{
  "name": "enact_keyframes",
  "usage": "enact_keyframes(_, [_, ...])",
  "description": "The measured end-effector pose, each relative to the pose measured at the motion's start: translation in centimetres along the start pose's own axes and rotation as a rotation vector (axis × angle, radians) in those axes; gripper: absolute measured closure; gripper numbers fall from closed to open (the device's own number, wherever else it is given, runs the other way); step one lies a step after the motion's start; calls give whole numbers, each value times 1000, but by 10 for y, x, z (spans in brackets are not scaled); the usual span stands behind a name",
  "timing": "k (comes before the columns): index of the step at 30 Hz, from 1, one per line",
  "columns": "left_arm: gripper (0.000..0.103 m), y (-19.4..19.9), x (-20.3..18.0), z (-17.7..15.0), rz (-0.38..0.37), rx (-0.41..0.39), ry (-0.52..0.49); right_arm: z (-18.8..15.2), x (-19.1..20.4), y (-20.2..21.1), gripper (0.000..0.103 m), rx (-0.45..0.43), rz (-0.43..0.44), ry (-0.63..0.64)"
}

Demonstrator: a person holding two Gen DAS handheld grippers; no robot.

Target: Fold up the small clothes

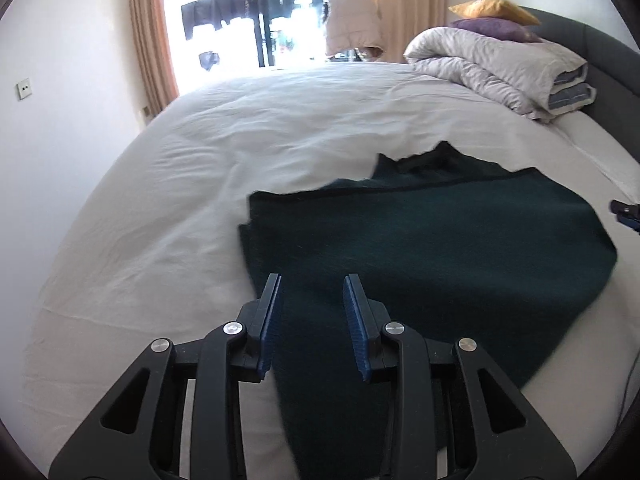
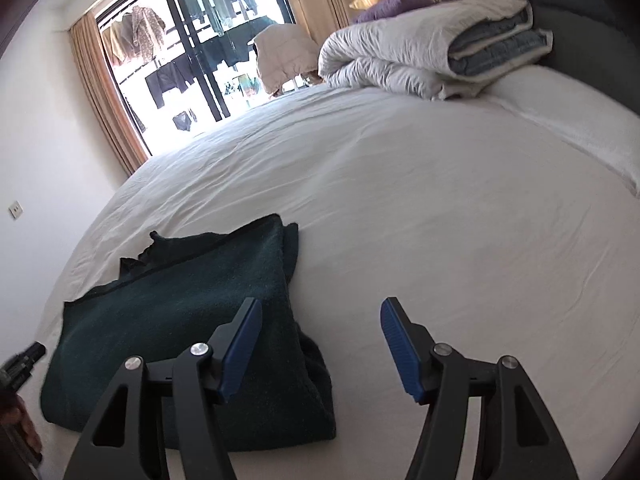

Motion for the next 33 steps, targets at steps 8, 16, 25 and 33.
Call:
enact_keyframes(8, [73,-10,-27,-46,-32,85,-63,-42,2,-34,68,221,186,-20])
enact_keyframes(16, [69,-26,-21,-48,-42,94,-107,-36,6,-49,97,259,121,90])
enact_keyframes(25, [68,-32,-14,-49,-65,73,-135,-20,-14,-67,98,281,32,85])
enact_keyframes(33, [68,-24,-6,-55,-60,66,-133,-26,-30,-35,68,270,-35,29])
Point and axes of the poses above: each gripper's, at about its wrist camera, not at the fingertips, and y roughly against the way its jaws point, x to its left, z to its top, the point moved 8 cm from there along -y, roughly the way its jaws point, and after that the axes turned 13 degrees about z, right-handed, at the moved point
